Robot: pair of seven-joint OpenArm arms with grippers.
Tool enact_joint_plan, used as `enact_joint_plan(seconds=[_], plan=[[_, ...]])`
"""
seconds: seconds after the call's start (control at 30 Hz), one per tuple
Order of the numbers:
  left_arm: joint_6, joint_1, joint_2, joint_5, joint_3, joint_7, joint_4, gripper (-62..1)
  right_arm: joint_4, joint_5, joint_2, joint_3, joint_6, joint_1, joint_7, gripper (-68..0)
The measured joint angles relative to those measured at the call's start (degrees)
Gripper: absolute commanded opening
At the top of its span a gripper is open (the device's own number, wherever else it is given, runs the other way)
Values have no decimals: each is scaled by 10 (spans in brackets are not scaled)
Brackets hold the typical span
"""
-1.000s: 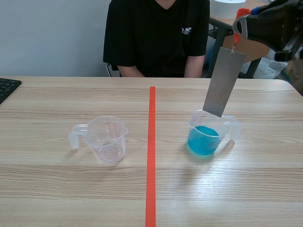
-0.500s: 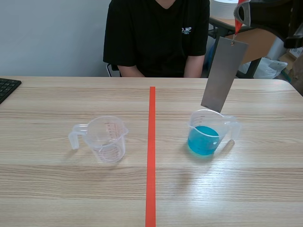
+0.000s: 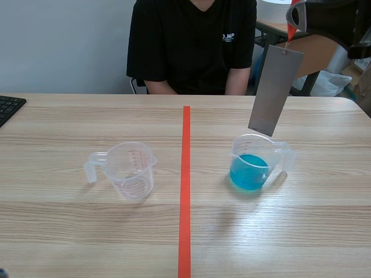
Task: Do the redox reaction experiment.
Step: 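Raise the plate and point at it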
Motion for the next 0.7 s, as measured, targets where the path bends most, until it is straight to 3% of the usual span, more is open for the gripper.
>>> enact_joint_plan(seconds=[0.1, 0.2, 0.33, 0.57, 0.7], plan=[[-38, -47, -62, -38, 2, -1, 0, -560, 0, 0, 0, 0, 0, 0, 0, -662], [-81, -104, -116, -54, 12, -2, 0, -560, 0, 0, 0, 0, 0, 0, 0, -662], [-91, -200, -150, -61, 49, -2, 2, -560, 0, 2, 0, 0, 0, 0, 0, -662], [-88, -389, -145, -60, 198, 2, 9, -560, 0, 2, 0, 0, 0, 0, 0, -662], [-55, -479, -110, -59, 298, 47, 9, -560, 0, 2, 0, 0, 0, 0, 0, -662]])
